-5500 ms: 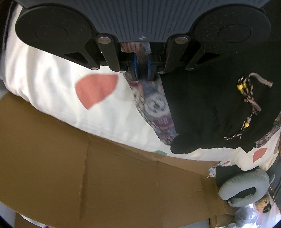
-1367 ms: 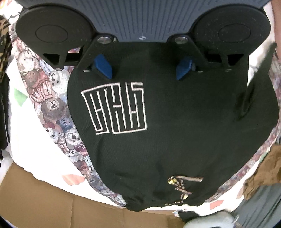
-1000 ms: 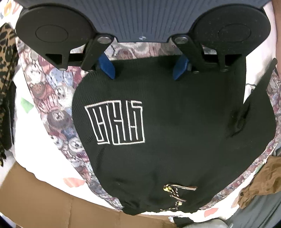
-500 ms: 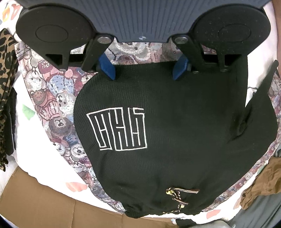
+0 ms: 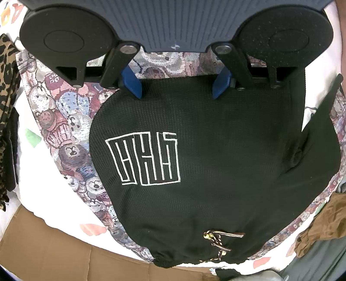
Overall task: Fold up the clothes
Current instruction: 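Close the left tool on the bear-print lining edge of the shorts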
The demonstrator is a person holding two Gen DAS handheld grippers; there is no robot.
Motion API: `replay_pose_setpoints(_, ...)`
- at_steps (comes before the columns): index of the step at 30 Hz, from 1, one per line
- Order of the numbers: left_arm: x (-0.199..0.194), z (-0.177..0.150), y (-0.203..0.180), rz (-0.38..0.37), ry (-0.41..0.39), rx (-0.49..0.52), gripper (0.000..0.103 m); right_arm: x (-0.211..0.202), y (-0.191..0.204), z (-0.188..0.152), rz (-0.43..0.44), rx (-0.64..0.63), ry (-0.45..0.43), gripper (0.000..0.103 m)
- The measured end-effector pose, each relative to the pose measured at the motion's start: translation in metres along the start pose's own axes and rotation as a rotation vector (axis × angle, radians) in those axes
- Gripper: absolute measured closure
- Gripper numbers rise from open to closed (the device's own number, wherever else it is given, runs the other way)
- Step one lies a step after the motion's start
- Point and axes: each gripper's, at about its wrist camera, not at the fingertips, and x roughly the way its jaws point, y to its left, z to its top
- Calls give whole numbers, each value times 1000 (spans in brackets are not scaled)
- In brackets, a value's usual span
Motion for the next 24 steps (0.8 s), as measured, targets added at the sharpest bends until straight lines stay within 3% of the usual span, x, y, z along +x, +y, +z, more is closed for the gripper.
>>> replay_pose_setpoints(2, 2, -3, -1, 2, 0, 12, 69, 0, 0, 0, 0, -2, 0, 25)
replay_pose_setpoints(5, 3, -7, -3, 4, 1, 18, 71, 1, 0, 0, 1, 0, 1, 25)
replay_pose_setpoints(8, 1, -7, -4, 1, 18, 21, 91, 1, -1, -1, 4, 3, -1, 25)
replay_pose_setpoints(9, -1, -7, -5, 0, 23, 21, 92, 1, -1, -1, 5, 4, -3, 25)
replay_pose_setpoints(15, -26, 4, -12, -13, 28, 10, 95, -6, -2, 2, 15, 2, 14, 26)
replay_pose_setpoints(24, -77, 28, -46, -66, 33, 37, 95, -30, -6, 7, 84, 51, -59, 26)
